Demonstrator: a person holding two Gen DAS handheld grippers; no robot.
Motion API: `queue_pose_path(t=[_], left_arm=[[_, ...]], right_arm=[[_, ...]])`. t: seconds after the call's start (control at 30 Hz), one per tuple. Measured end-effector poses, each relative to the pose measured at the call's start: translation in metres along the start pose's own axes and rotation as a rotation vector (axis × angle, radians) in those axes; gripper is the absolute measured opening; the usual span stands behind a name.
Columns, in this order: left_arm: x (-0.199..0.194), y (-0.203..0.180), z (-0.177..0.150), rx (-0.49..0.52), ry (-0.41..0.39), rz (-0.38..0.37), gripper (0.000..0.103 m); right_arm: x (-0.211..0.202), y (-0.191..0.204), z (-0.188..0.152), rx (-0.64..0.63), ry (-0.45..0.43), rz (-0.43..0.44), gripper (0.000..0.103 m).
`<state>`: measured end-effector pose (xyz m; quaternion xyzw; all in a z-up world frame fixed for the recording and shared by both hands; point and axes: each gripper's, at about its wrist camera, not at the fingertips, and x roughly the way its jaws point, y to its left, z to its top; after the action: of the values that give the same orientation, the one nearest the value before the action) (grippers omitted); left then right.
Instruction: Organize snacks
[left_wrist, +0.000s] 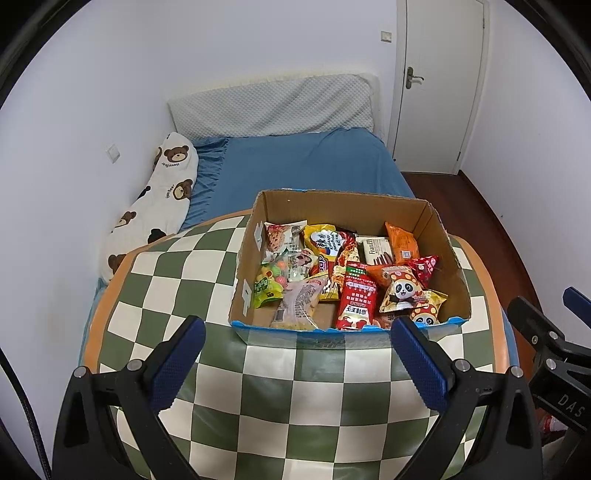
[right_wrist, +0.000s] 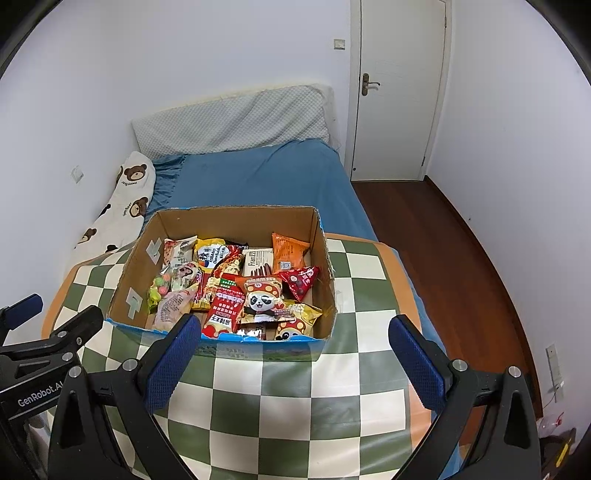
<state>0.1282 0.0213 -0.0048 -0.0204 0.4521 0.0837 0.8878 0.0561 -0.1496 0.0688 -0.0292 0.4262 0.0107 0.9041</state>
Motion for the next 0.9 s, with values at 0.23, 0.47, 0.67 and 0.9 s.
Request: queue_pose_path(t=[0.23,0.47,0.67,0.9], left_arm=[[-0.004,0.001,-0.002,-0.003,-0.006,0.001,0.103],[-0.009,0.001,-0.001,0.002,-0.015,0.002,0.103],[-0.01,0.0,-0.001,0.0,-0.016,0.002,0.103],[-0.011,0.0,-0.001,0.001,-0.016,0.001,0.103]], right_arm=[[-0.001,0.0,0.0,-0.002,-0.003,0.002,0.103],[-0.005,-0.001,0.002,-0.008,-0.006,0.0,0.103],[-0.01,-0.003,0.005,-0.008,-0.004,0.0,0.103],[-0.012,-0.003,0.005,-0.012,-0.009,-0.001,0.103]])
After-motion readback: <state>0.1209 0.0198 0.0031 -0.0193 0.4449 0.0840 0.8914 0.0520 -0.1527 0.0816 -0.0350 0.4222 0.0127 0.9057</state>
